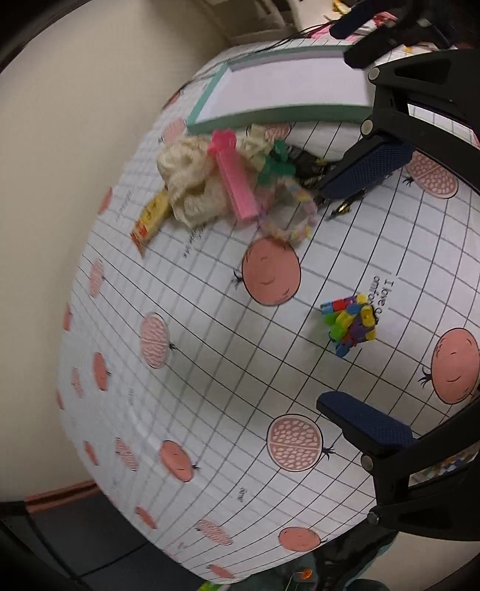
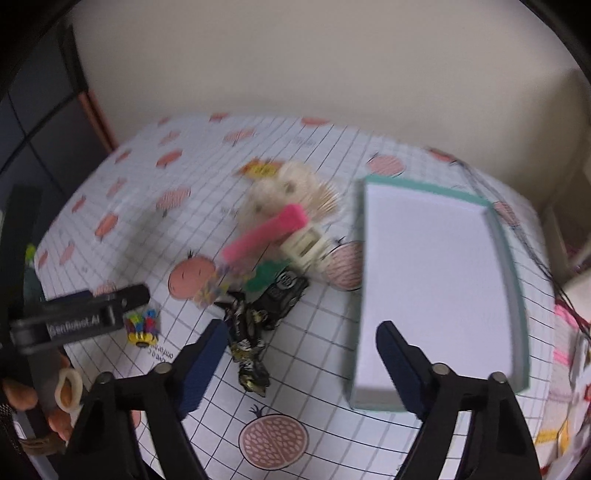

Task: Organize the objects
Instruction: 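Move both tools toward the toy pile beside the teal tray, then grasp the black-gold robot figure with the right tool while the left tool grasps the colorful blocks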

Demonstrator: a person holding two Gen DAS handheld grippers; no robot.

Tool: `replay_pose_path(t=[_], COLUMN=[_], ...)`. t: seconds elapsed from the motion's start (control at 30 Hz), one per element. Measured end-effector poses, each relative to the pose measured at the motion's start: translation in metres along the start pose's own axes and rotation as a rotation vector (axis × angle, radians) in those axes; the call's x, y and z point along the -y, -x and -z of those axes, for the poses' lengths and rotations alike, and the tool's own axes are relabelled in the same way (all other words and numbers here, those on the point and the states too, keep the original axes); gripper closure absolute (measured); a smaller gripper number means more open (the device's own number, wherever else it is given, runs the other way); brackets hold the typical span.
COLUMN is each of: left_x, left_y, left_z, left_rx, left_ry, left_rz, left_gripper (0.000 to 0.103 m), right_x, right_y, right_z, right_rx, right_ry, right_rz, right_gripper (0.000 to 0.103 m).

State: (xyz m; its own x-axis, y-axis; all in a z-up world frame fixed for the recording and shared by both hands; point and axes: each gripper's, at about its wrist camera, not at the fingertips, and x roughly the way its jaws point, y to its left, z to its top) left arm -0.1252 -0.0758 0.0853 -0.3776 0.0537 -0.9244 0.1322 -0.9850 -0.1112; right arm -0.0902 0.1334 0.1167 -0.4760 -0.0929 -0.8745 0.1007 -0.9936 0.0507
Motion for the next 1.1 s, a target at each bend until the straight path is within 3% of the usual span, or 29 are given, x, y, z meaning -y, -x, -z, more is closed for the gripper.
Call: replay_pose_path(t=[0.17,0.3,0.43,0.53,0.67,0.7,0.77,1.1], left_x=[-0.001,-0.007,-0.013,-0.019,-0.02,-0.02,-0.018,-0.014], left_y=[-0.023,-0.039,-0.052,-0.057,-0.061,-0.061,-0.061,-0.069], left_z=[-0.011,-0.009,-0.002,0.002,0.006,0.007,0.008,0.011], left_rx=[-0.054,-0.063,-0.088,-0.122,-0.134,-0.138,-0.146,-0.195], left_ry=[0.015,0.029,0.034,0.055,0.059,0.06,0.055,0.056], left_rz=[-0.035,-0.018,-0.042,-0.005,-0.018,-0.012,-0.006,-0.005], left_gripper=[0.001,0.003,0.006,0.006,0.006,0.007,0.021,0.029], right_x=[-0.009,-0.01,-0.017,-0.02,-0.03,-0.031,-0.032,-0.033], right_y=[-0.033,-0.052,-0.065,-0.072,-0.079,-0.08,-0.082,-0.096], right_z=[-0.004,0.002,0.008,0.012,0.016,0.017,0.019,0.024], right_rx=[-0.06,-0.097,-0.138,-0.168,-0.192,-0.198,-0.21,-0.262], right_ry=[0.019,-0.015,-0.016,-0.031,0.0,-0.001,0.001,0.013], right_rz=[-0.054,-0.103,-0.109,-0.134,-0.102,-0.103,-0.108,-0.076], right_gripper=[0.03,0.035,0.042,0.047,0.056,0.058,0.059,0.061])
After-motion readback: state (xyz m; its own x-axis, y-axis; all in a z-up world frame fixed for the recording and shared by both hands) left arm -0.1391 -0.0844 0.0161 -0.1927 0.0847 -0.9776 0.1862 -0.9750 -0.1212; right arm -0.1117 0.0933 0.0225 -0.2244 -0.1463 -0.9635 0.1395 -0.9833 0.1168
